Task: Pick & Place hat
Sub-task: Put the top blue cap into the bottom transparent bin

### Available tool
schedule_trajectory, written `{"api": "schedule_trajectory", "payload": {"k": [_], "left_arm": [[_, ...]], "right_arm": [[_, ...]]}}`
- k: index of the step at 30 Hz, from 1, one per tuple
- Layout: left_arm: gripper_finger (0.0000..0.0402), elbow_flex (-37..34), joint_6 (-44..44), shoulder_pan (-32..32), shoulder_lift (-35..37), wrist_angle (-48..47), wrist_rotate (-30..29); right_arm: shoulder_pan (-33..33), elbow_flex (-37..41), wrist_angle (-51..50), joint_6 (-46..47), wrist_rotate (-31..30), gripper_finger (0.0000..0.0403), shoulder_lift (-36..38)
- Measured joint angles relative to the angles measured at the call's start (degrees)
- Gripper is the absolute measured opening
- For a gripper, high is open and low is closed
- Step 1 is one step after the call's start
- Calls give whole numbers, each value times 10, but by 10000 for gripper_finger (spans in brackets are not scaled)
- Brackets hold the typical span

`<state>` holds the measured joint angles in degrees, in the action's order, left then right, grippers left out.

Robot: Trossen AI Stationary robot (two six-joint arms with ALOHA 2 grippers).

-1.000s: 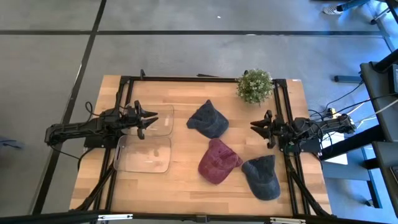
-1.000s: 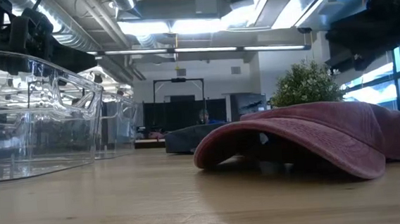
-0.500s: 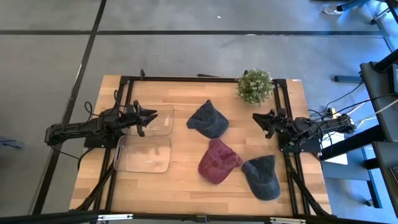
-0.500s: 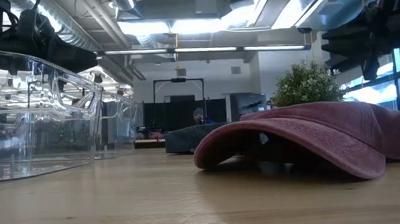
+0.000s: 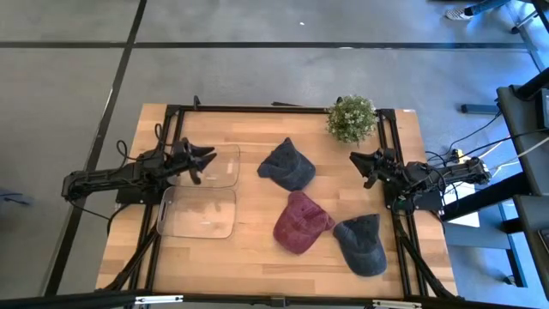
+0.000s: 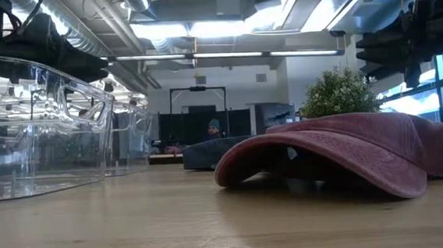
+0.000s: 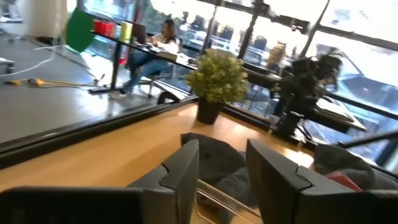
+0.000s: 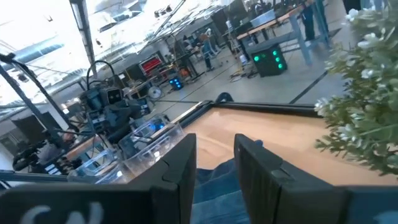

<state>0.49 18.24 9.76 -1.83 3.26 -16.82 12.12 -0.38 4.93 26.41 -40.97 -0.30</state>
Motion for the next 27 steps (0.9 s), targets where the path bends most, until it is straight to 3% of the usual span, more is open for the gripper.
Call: {"api": "schedule_trajectory", "payload": {"k": [4, 9, 15, 19, 27], "left_arm": [[181, 0, 7, 0, 0, 2, -21], [212, 0, 7, 0, 0, 2, -21], [212, 0, 40, 1, -9, 52, -14], [206, 11, 6, 1, -33, 73, -3], [203, 33, -2, 1, -113, 67, -2]], "right_arm": [[0, 0, -1, 2, -16, 110, 0], [0, 0, -5, -28, -80, 110, 0], [0, 0, -6, -23, -176, 110, 0], [0, 0, -6, 3, -221, 110, 0], [0, 0, -1, 33, -208, 110, 0]]}}
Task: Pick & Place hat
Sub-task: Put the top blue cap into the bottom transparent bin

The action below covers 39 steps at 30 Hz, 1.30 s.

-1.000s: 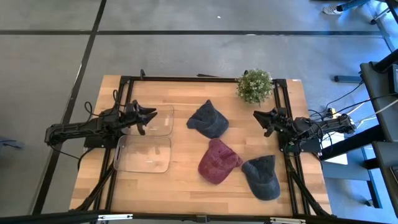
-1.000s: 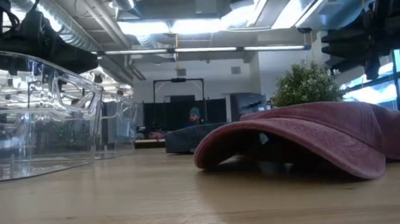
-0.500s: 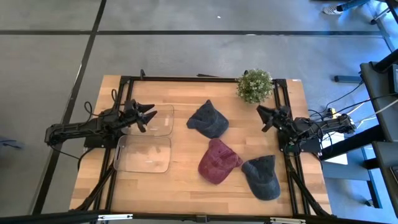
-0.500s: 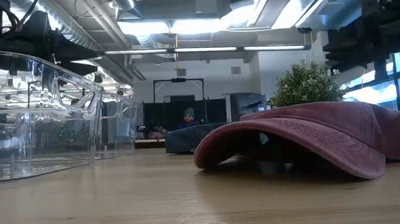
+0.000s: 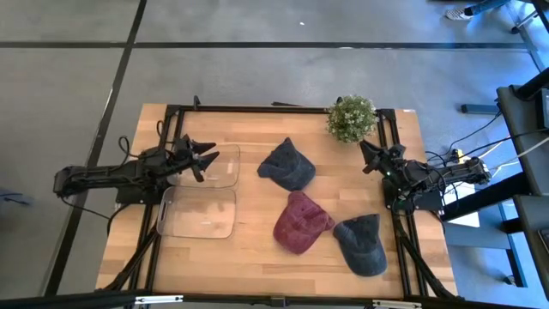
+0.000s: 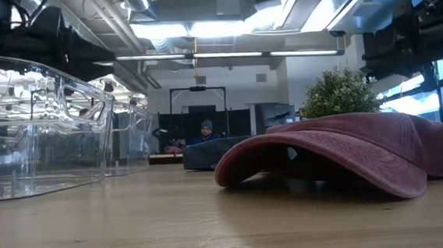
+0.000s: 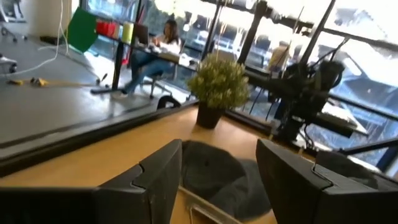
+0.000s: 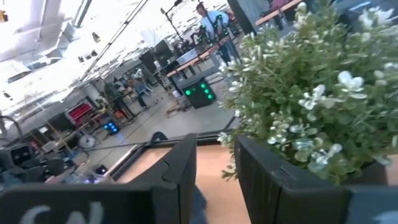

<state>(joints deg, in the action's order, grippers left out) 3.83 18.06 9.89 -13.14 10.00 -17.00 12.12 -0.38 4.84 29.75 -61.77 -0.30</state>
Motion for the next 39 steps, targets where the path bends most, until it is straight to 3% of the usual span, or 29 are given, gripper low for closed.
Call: {"api": "schedule_trajectory", "payload": {"k": [7, 12, 17, 22, 25, 31, 39], "left_arm": [[203, 68, -11, 0, -85, -13, 34], [203, 182, -32, 22, -174, -120, 87], [203, 330, -89, 83, -313, -224, 170], [203, 448, -167, 135, -474, -250, 237], [203, 501, -171, 150, -567, -246, 241], [203, 545, -241, 143, -725, -230, 241], [203, 555, -234, 131, -867, -156, 240]], "right_arm": [[0, 0, 9, 0, 8, 110, 0], [0, 0, 16, -5, 10, 110, 0], [0, 0, 18, -2, 10, 110, 0], [0, 0, 18, 0, 10, 110, 0], [0, 0, 18, -1, 10, 110, 0], [0, 0, 10, -1, 9, 110, 0], [0, 0, 0, -1, 9, 110, 0]]}}
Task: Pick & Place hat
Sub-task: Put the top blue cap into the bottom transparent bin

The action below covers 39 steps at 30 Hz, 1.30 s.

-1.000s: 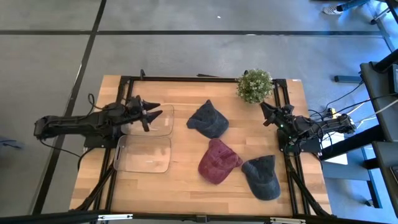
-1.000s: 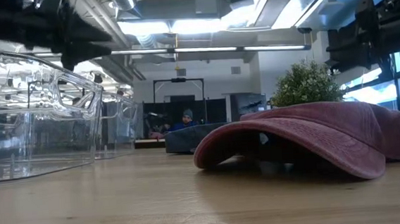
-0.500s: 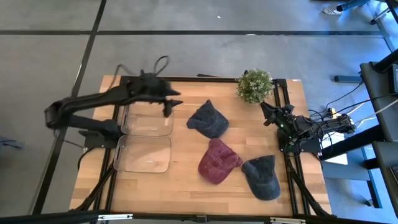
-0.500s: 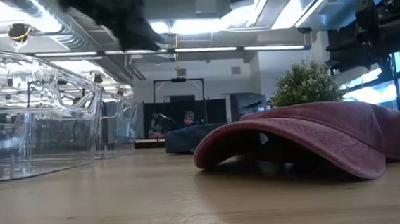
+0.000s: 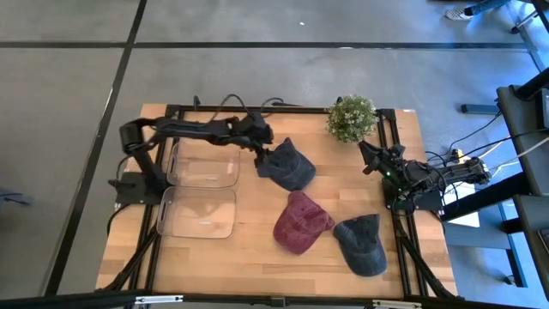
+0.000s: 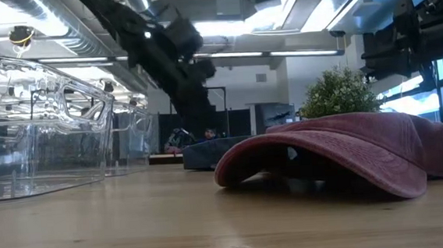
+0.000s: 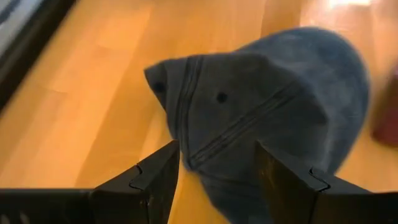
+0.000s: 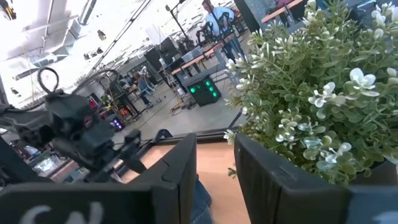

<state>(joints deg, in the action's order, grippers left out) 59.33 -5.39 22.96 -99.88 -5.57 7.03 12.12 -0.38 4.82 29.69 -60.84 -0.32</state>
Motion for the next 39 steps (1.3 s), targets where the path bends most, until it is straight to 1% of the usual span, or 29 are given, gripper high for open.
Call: {"api": "schedule_trajectory", "payload": {"k": [3, 5, 8, 18, 21, 23, 26, 34, 35, 39], "left_arm": [[203, 0, -1, -4, -34, 30, -1], [203, 1, 1, -5, -52, 48, -18], [203, 1, 1, -5, -70, 45, -45], [202, 1, 3, -5, -109, 44, -43], [195, 1, 3, -5, -110, 43, -43], [181, 1, 3, -5, -110, 43, -43], [147, 1, 3, -5, -110, 42, -42], [30, 1, 10, -8, -107, 42, -45], [22, 1, 22, -8, -107, 42, -45], [21, -2, 72, -8, -89, 27, -40]], "right_arm": [[0, 0, 0, 0, 0, 110, 0], [0, 0, -1, 0, 0, 110, 0], [0, 0, 0, 0, 0, 110, 0], [0, 0, -1, 0, 0, 110, 0], [0, 0, -1, -1, 0, 110, 0], [0, 0, -1, -1, 0, 110, 0], [0, 0, -2, -2, 0, 110, 0], [0, 0, -5, -4, 0, 110, 0], [0, 0, -6, -4, 0, 110, 0], [0, 0, -13, -4, 0, 110, 0]]}}
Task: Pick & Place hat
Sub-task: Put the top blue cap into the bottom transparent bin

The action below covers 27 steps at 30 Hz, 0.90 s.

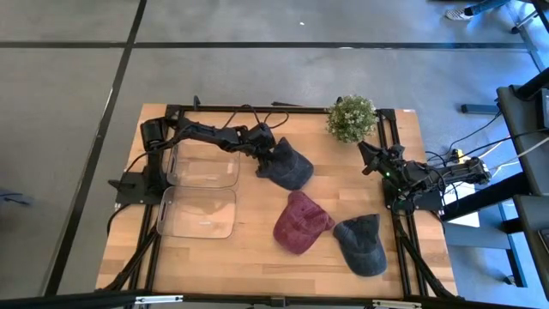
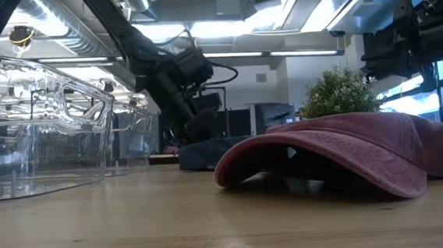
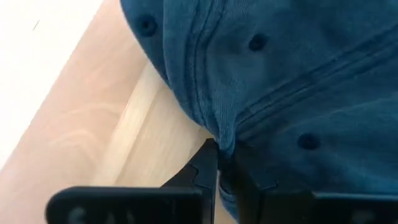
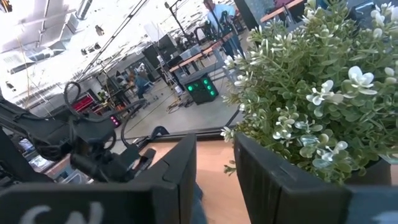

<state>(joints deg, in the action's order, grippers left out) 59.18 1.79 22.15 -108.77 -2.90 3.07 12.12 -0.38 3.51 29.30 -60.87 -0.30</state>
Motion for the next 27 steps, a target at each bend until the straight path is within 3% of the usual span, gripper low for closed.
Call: {"api": "schedule_trajectory", "payload": {"k": [14, 21, 27], "left_arm": [[21, 92, 125, -53, 224, -183, -6], [21, 172, 187, -120, 331, -289, -9], [21, 231, 215, -186, 399, -422, -9]], "right_arm": [[0, 0, -14, -5, -1, 110, 0], [0, 0, -14, -70, 0, 110, 0], [0, 0, -14, -73, 0, 110, 0]]}}
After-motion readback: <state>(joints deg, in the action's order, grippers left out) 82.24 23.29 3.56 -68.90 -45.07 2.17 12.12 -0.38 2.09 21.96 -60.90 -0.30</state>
